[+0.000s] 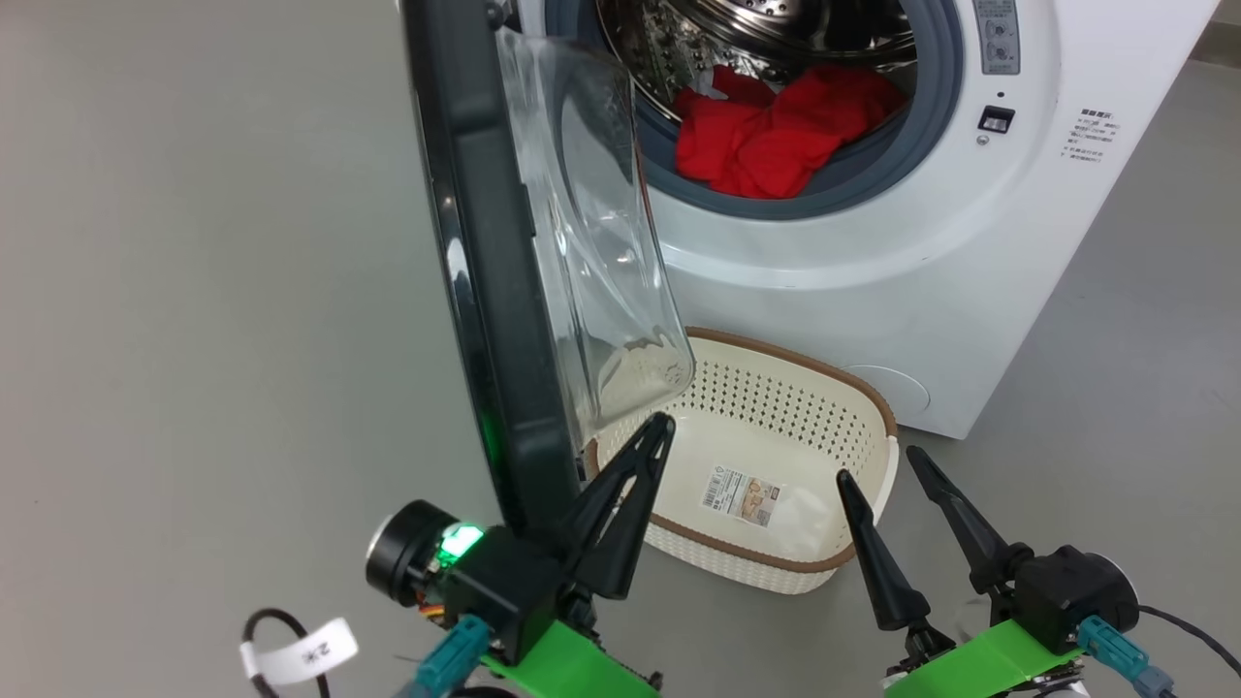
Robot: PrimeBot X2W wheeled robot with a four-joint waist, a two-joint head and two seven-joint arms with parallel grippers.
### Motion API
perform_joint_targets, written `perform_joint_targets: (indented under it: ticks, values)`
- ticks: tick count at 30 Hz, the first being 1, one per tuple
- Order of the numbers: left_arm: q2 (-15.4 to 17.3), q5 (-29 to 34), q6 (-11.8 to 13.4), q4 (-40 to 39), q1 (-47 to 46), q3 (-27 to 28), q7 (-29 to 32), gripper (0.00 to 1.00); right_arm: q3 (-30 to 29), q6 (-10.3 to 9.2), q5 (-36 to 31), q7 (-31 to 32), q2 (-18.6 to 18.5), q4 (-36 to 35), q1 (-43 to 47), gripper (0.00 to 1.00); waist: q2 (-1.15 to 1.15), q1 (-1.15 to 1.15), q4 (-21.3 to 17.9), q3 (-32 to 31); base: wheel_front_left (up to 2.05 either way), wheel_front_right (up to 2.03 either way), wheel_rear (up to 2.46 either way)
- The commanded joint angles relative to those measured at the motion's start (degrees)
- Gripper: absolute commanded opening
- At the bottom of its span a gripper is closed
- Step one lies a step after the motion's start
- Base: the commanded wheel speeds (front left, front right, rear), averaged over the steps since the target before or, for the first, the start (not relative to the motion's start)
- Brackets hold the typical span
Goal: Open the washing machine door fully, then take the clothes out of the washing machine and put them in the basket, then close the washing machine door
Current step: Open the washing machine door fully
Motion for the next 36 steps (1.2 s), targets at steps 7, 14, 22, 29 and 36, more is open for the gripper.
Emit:
perform_joint_targets:
  ticks: [7,14,22,29,36]
  values:
    - [0.0,-0.7,2.4,4.1,-1.4,2.3,1.2,0.0,1.6,0.35,1.0,-0.4,0.1,-1.3,-2.8,1.0,0.0,0.0,-0.9,0.6,0.0,0.0,0.0]
    - [0.2,-2.9,3.0,7.1,-1.7,4.5,0.3,0.0,1.1,0.35,1.6,-0.4,0.1,-1.3,-2.8,1.0,0.0,0.0,-0.9,1.0,0.0,0.0,0.0]
    - [1.2,-3.8,4.1,9.4,-1.6,6.6,-0.5,0.0,0.7,0.35,1.7,-0.4,0.1,-1.0,-3.1,1.0,0.0,0.0,-0.4,0.8,0.0,0.0,0.0]
    - [2.2,-3.9,5.3,9.4,-0.7,7.7,-0.9,0.0,0.4,0.35,1.6,-0.4,0.1,-0.9,-2.7,1.0,0.0,0.0,0.6,0.4,0.0,0.0,0.0]
    - [3.8,-4.0,7.2,8.8,0.8,9.6,-1.4,0.0,0.4,0.35,1.4,-0.4,0.1,-0.8,-2.4,1.0,0.0,0.0,2.9,0.5,0.0,0.0,0.0]
